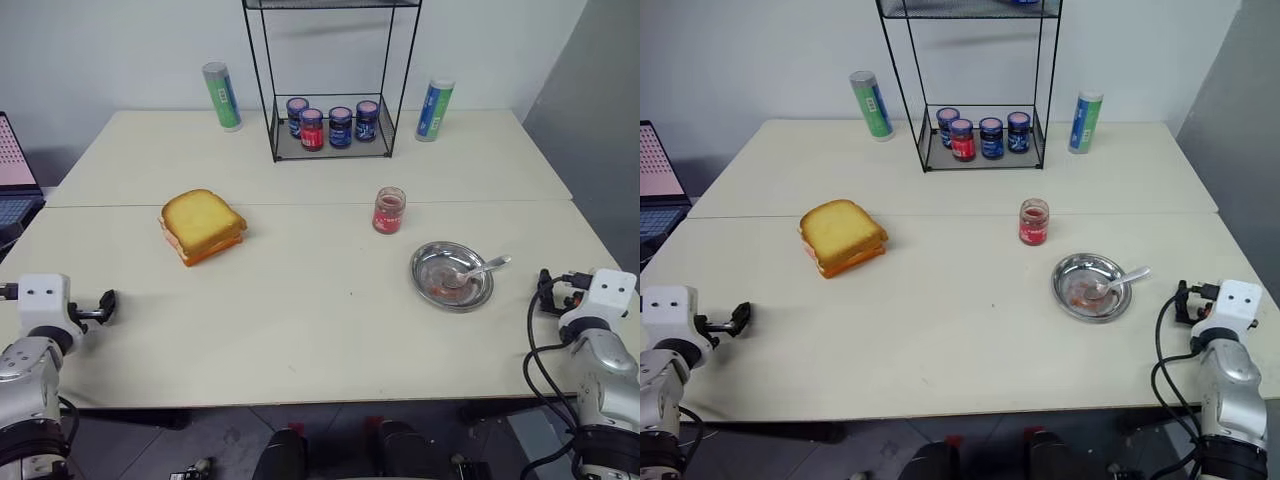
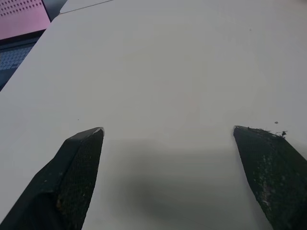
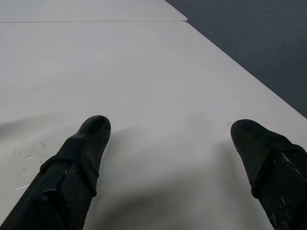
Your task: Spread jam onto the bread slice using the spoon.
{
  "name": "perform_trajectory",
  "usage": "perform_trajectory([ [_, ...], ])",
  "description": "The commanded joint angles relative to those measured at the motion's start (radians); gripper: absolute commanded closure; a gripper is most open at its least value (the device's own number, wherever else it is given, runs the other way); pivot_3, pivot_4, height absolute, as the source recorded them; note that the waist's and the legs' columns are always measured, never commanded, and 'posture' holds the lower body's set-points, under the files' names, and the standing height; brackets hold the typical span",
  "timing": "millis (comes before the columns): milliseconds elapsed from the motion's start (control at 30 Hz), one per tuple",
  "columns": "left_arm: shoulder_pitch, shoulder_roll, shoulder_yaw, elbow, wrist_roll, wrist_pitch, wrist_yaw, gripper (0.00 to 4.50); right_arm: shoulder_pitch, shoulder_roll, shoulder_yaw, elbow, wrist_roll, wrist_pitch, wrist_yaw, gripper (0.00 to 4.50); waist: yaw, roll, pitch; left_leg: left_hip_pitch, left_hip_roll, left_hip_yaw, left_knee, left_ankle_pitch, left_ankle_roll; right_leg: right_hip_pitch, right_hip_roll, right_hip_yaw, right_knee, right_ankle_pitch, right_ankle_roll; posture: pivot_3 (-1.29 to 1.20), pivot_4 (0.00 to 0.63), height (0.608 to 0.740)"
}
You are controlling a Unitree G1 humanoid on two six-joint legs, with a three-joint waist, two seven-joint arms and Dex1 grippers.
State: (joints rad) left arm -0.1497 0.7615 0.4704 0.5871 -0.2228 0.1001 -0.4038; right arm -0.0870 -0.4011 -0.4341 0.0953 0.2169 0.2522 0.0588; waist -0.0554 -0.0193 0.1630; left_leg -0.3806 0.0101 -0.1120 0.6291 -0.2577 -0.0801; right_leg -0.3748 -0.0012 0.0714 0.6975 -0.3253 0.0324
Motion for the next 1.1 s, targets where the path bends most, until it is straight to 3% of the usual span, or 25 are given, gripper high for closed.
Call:
perform_trajectory([
  [33, -0.008, 0.026, 0.020, -0.019, -0.001, -0.020, 0.005, 0.00, -0.007, -0.020, -0.027, -0.008, -0.003, -0.010, -0.005, 0.02, 0.000, 0.000, 0.000, 0.000, 0.000, 0.000, 0.000, 0.000, 0.000, 0.000, 0.000, 0.000, 0.000, 0.000, 0.000, 0.00, 0.150, 0.740],
  [333, -0.056, 0.066, 0.055, -0.002, -0.050, 0.005, -0.046, 0.00, -0.023, -0.070, -0.081, -0.046, 0.011, 0.002, -0.006, 0.02, 0.000, 0.000, 0.000, 0.000, 0.000, 0.000, 0.000, 0.000, 0.000, 0.000, 0.000, 0.000, 0.000, 0.000, 0.000, 0.00, 0.150, 0.740],
  [533, -0.102, 0.138, 0.090, -0.092, -0.198, 0.179, -0.231, 0.00, -0.121, -0.233, -0.109, -0.192, 0.142, 0.147, 0.141, 0.02, -0.002, 0.004, 0.002, 0.000, 0.000, 0.001, 0.000, 0.000, 0.000, 0.000, 0.002, 0.000, 0.000, 0.000, 0.000, 0.00, 0.150, 0.740],
  [733, -0.144, 0.109, 0.049, -0.284, -0.349, 0.434, -0.320, 0.00, -0.184, -0.360, 0.040, -0.511, 0.542, 0.542, 0.409, 0.02, -0.002, 0.003, 0.002, -0.001, 0.002, -0.001, 0.000, 0.000, 0.000, 0.000, 0.003, -0.001, 0.000, 0.000, 0.000, 0.00, 0.150, 0.740],
  [867, -0.146, 0.033, -0.011, -0.366, -0.363, 0.508, -0.291, 0.00, -0.270, -0.340, 0.170, -0.650, 0.768, 0.714, 0.436, 0.02, -0.001, 0.003, 0.002, -0.001, 0.002, -0.002, 0.000, 0.000, 0.000, 0.000, 0.002, -0.001, -0.001, 0.000, 0.000, 0.00, 0.150, 0.740],
  [967, -0.154, -0.021, -0.035, -0.355, -0.333, 0.499, -0.250, 0.00, -0.323, -0.286, 0.261, -0.688, 0.823, 0.749, 0.421, 0.02, 0.000, 0.001, 0.002, -0.002, 0.002, -0.002, 0.001, 0.000, 0.000, 0.000, 0.002, -0.001, -0.001, 0.000, 0.000, 0.00, 0.150, 0.740],
  [1100, -0.179, -0.069, -0.074, -0.307, -0.278, 0.444, -0.211, 0.00, -0.380, -0.224, 0.363, -0.664, 0.783, 0.737, 0.418, 0.02, 0.002, -0.002, 0.002, -0.003, 0.002, -0.004, 0.001, 0.000, 0.000, 0.000, 0.000, -0.002, -0.002, 0.000, 0.000, 0.00, 0.150, 0.740],
])
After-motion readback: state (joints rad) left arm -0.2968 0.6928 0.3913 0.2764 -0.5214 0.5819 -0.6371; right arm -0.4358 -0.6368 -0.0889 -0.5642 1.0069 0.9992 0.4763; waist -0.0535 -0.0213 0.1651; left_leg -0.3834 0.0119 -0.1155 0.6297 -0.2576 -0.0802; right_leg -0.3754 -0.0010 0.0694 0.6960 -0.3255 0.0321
